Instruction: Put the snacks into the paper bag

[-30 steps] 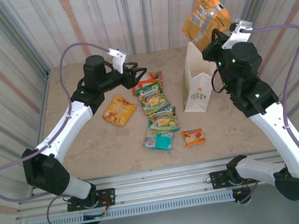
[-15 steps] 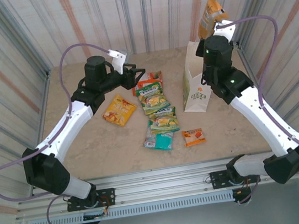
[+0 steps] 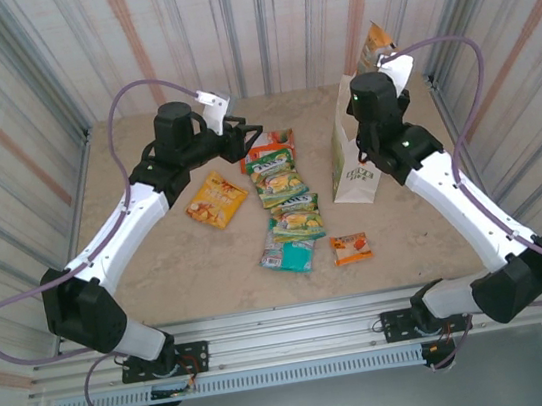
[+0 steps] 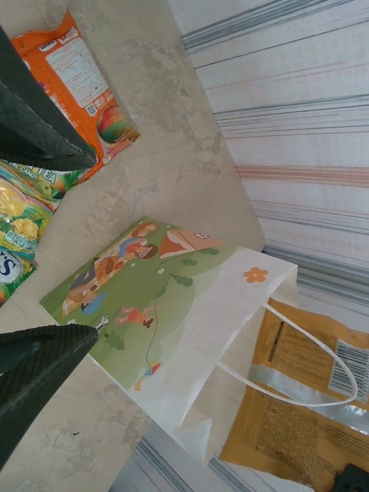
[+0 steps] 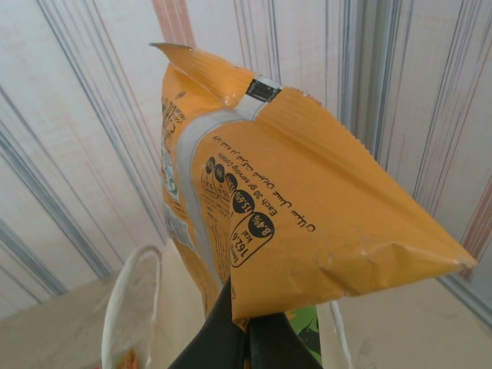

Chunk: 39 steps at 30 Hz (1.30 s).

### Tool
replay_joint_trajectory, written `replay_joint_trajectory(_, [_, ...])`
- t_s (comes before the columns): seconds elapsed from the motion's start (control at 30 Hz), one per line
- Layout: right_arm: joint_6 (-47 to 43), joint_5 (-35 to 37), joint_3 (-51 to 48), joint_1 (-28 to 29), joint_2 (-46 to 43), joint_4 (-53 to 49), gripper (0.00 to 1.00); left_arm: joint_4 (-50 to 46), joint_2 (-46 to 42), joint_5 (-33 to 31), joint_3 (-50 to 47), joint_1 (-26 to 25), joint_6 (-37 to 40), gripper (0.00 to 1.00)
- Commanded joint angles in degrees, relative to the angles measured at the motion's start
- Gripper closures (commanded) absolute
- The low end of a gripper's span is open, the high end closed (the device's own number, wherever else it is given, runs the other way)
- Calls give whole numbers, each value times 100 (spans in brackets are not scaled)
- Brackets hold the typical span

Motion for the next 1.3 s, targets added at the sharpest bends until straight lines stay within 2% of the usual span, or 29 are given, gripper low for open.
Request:
replay_joint_trajectory(0.0, [337,40,-118,27,20,-127,100,-65,-30,-61,-55,-11,-79,44])
replay_joint_trajectory(0.6, [460,-595,-93,-364,513,345,100,-99,48,-109,42,-7,-41,44])
replay_joint_trajectory(0.77, [617,-642,-55,-386,554,79,99,-97,67,-106,43,-7,-61,44])
replay_joint_trajectory(0.8, [688,-653,-93,-386,527,35,94,-100,67,-106,42,-7,-70,44])
replay_joint_trajectory(0.9, [841,-659,-159,-386,418,-154,72,-132,91,-120,48,-7,-84,44])
replay_joint_trajectory(0.97, [881,-653,-164,-384,334,-312,62,-151,100,-111,41,-7,-127,44])
replay_joint_trajectory(1.1, [885,-709,-168,-382,104,-549,56,-232,84,-98,9,-7,-209,44])
replay_joint_trajectory(1.27, [806,-1283,75,-438,-289,-1215,54,-654,49,-273,26,-7,-335,44])
